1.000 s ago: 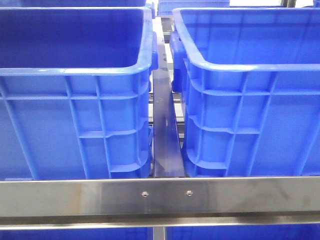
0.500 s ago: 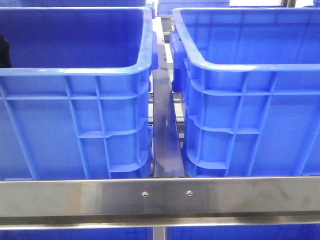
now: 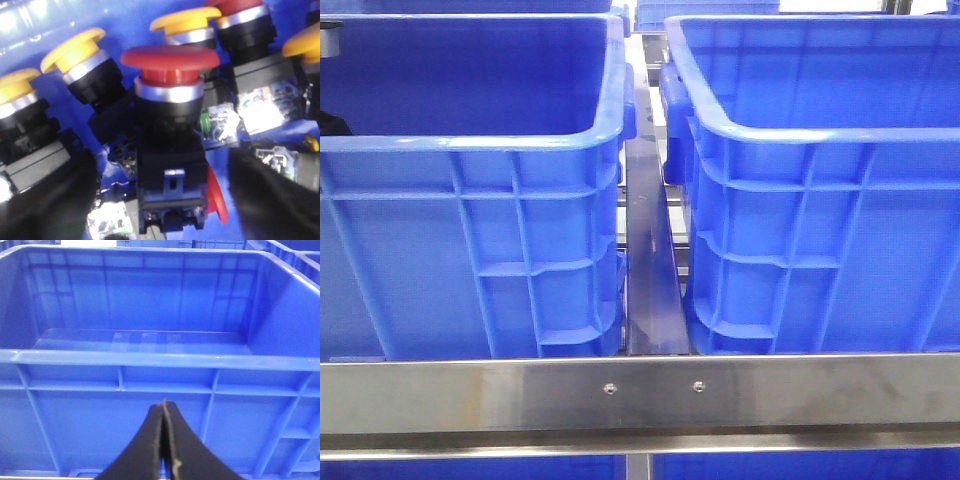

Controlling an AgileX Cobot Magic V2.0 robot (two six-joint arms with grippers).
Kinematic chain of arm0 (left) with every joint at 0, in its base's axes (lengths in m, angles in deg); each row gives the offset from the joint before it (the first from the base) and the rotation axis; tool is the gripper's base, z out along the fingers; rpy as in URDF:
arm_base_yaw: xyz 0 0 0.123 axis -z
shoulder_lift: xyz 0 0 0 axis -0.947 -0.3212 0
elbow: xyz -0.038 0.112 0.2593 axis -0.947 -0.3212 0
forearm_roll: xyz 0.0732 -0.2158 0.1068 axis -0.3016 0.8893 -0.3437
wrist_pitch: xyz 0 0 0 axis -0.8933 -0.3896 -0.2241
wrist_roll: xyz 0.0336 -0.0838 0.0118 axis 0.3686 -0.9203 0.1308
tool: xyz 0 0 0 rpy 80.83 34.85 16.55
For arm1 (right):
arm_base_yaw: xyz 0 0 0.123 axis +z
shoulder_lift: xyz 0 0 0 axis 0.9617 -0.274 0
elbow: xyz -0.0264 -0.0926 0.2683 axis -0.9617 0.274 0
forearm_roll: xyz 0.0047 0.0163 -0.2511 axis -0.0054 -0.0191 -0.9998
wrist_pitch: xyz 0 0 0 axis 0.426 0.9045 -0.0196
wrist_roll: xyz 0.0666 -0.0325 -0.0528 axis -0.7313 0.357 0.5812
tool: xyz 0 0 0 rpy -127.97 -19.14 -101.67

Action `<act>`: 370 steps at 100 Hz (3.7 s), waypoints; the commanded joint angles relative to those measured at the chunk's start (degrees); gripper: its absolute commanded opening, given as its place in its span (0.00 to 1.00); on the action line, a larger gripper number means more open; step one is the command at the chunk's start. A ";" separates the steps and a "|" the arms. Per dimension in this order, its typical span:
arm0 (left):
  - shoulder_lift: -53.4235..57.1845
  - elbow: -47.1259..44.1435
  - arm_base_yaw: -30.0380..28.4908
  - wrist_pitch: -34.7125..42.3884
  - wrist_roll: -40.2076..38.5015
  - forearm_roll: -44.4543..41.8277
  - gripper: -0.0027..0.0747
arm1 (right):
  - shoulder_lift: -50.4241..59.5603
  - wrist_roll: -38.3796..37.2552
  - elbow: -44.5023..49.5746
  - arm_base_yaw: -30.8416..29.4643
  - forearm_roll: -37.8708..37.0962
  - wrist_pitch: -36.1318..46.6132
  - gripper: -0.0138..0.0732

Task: Pick red and yellow buttons and place in box

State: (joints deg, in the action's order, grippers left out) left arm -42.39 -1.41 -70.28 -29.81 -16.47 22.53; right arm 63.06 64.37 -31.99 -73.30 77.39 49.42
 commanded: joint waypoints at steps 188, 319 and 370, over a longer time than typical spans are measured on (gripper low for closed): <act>24.61 1.75 42.70 3.78 0.02 5.90 0.30 | 1.37 -0.10 -0.93 -0.19 -0.80 4.32 0.08; 24.61 1.75 42.90 3.78 0.02 5.90 0.30 | -40.32 2.07 -48.79 -0.07 13.97 -38.07 0.86; 24.61 1.75 42.90 3.78 0.02 5.90 0.30 | -56.73 30.69 -55.44 0.19 73.34 -48.54 0.86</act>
State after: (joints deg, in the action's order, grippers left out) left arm -19.42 -1.41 -27.80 -29.99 -16.47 27.09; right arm 8.57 89.91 -85.56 -73.30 139.57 1.67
